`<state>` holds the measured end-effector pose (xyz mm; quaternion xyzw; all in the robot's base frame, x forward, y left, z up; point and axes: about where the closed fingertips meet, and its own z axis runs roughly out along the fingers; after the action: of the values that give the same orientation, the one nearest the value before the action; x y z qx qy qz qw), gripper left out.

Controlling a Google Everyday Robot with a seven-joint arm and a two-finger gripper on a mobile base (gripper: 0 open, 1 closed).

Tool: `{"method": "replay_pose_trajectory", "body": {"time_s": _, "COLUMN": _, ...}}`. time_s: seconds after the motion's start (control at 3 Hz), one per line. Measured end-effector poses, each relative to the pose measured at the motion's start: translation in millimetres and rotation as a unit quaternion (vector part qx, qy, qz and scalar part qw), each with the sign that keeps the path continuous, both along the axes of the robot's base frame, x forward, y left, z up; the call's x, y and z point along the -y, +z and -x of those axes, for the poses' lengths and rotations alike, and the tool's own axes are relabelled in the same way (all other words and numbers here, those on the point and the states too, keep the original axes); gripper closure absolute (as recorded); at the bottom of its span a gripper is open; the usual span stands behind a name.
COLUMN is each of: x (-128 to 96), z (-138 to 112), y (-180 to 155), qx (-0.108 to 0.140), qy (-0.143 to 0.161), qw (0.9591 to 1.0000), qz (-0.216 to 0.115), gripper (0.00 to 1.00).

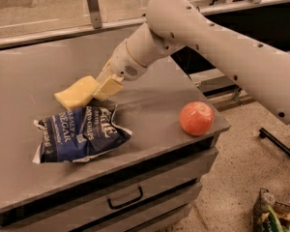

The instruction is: Move sponge near blue chip bag

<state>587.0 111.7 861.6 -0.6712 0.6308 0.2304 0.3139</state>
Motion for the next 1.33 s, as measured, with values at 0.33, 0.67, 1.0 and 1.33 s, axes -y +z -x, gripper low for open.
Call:
{"method": "replay_pose_trajectory", "body": {"time_s": 0.33, "x": -1.6, "z": 0.8, "y": -0.8, "qx": -0.001, "qy": 0.002, "qw": 1.0000, "qz": 0.000, "gripper": 0.12}}
{"method": "replay_pose_trajectory", "body": {"time_s": 0.67, "x": 4.0, "z": -4.1, "y": 10.1, "qx": 0.009, "qy": -0.003, "qw": 0.9999, "qz": 0.010, "gripper": 0.00}}
{"method": "replay_pose_trajectory", "body": {"time_s": 1.0, "x": 18.9, "z": -12.7, "y": 41.6, "qx": 0.033, "qy": -0.016, "qw": 0.9989, "qz": 0.028, "gripper": 0.00}}
{"method": "replay_pose_trajectory", "body": {"time_s": 1.33, "x": 39.5, "z": -10.8, "y": 75.6, "qx": 0.055, "qy": -0.041, "qw": 0.9971, "qz": 0.033, "gripper": 0.00}}
